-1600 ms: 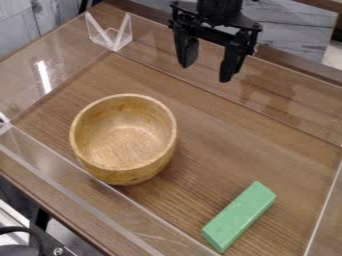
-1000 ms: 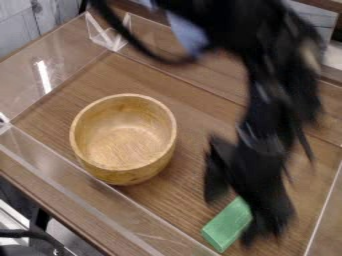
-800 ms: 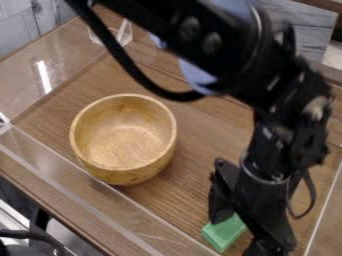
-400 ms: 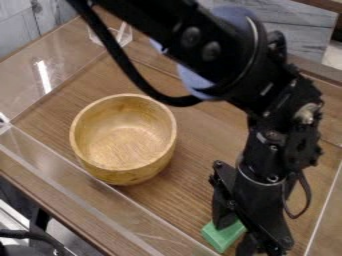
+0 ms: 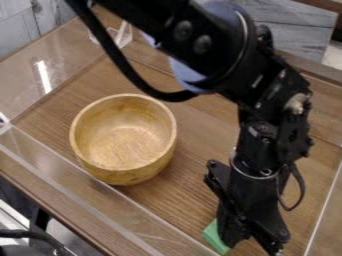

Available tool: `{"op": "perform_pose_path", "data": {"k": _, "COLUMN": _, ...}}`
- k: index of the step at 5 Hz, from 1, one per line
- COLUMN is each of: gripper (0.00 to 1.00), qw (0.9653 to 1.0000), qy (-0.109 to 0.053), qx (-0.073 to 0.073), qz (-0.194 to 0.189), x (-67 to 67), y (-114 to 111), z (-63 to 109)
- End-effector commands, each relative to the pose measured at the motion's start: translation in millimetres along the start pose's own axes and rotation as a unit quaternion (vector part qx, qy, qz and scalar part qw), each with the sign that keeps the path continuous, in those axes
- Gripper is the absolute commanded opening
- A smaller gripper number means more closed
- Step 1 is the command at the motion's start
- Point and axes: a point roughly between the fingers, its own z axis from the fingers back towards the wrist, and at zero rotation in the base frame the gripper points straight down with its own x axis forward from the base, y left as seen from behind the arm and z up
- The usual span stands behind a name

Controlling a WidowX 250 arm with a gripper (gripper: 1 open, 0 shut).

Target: Put the green block in the brown bowl

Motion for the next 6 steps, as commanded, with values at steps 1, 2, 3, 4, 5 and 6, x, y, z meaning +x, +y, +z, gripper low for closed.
{"op": "perform_pose_path", "data": {"k": 1, "gripper": 0.00, "qw": 0.9997, "qy": -0.013, "qx": -0.013, "qz": 0.015, "x": 0.0, "y": 2, "z": 12.6}}
{"op": "perform_pose_path", "data": {"k": 2, "gripper": 0.00, "qw": 0.9993, "qy": -0.009, "qx": -0.027, "qz": 0.025, "x": -1.5, "y": 3, "z": 17.2}}
{"op": "perform_pose_path", "data": {"k": 3, "gripper": 0.00, "qw": 0.9986, "qy": -0.007, "qx": -0.039, "qz": 0.035, "x": -0.9, "y": 5, "z": 21.4}}
{"op": "perform_pose_path", "data": {"k": 4, "gripper": 0.00, "qw": 0.9978, "qy": -0.005, "qx": -0.048, "qz": 0.044, "x": 1.2, "y": 7, "z": 25.9}}
{"op": "perform_pose_path", "data": {"k": 5, "gripper": 0.00, "qw": 0.9973, "qy": -0.003, "qx": -0.055, "qz": 0.049, "x": 0.5, "y": 7, "z": 28.2}}
{"op": "perform_pose_path", "data": {"k": 6, "gripper": 0.00, "qw": 0.9968, "qy": -0.002, "qx": -0.060, "qz": 0.053, "x": 0.3, "y": 8, "z": 30.7}}
